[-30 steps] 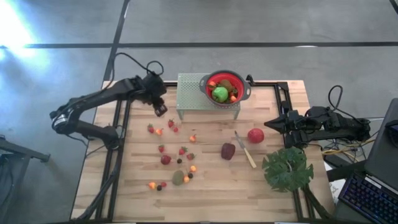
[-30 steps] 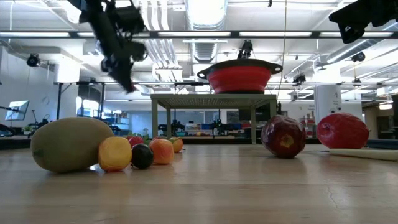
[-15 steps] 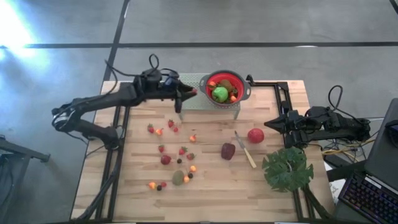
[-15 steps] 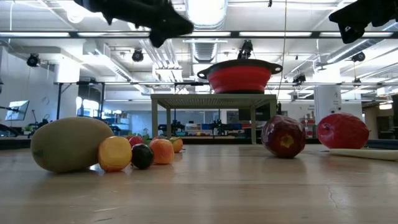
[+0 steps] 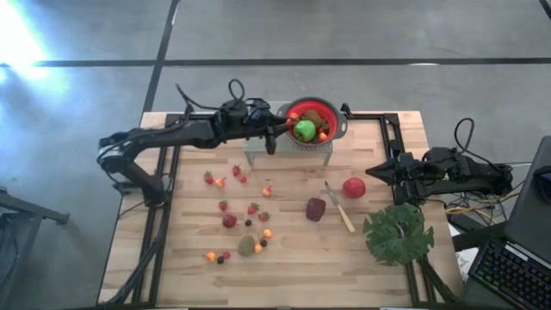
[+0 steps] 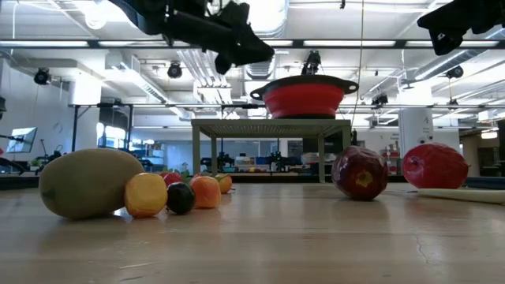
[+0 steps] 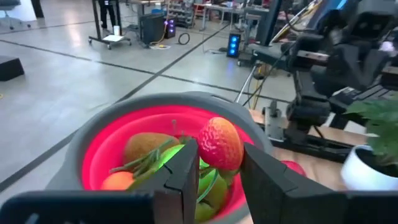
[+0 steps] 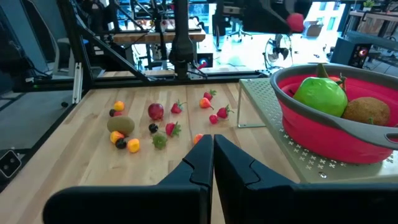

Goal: Pick & Place Fruit
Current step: Put the red strawberry into the black strainer bowl on the shelf

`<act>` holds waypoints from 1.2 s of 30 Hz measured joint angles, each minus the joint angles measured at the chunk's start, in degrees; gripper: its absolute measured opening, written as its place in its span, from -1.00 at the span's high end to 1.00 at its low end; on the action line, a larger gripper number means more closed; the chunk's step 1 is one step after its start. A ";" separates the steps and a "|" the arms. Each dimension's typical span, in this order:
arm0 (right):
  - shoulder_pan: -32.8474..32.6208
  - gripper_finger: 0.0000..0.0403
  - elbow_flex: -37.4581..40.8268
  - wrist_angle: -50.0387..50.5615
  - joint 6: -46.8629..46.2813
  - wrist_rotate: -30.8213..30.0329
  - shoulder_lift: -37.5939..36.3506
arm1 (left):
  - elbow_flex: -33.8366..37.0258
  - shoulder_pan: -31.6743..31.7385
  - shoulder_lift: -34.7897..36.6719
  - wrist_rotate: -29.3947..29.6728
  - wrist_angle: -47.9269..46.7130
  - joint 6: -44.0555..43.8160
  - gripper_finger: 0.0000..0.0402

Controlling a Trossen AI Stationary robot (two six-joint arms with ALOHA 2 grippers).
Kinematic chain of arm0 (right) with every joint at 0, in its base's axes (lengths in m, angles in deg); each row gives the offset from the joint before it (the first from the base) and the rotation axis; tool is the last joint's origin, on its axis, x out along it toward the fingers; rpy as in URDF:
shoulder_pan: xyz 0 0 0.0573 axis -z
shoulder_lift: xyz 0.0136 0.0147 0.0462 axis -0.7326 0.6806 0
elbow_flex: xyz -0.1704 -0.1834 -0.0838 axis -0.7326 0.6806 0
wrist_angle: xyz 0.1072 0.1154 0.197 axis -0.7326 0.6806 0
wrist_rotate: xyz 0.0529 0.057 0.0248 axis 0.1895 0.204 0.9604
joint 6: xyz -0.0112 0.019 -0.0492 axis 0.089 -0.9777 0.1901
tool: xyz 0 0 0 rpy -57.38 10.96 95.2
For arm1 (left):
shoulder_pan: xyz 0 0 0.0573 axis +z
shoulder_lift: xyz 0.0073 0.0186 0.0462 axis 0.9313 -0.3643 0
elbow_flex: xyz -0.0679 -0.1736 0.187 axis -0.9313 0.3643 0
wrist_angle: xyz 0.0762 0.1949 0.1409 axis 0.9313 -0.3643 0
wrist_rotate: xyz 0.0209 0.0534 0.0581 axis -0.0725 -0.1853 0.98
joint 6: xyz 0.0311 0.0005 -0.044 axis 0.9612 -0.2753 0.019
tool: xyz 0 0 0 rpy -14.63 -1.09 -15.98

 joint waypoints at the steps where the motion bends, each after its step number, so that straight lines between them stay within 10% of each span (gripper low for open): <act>1: 0.01 0.96 0.00 0.01 -0.01 0.00 0.01 | -0.71 -0.01 -0.94 0.03 0.18 0.40 0.46; 18: -0.01 0.96 0.00 0.02 -0.02 0.00 0.02 | -4.60 0.83 -7.02 2.05 -2.07 5.29 0.43; 36: -0.01 0.96 0.00 0.02 -0.02 0.00 0.00 | -4.45 0.73 -4.53 2.77 -5.45 8.00 -0.08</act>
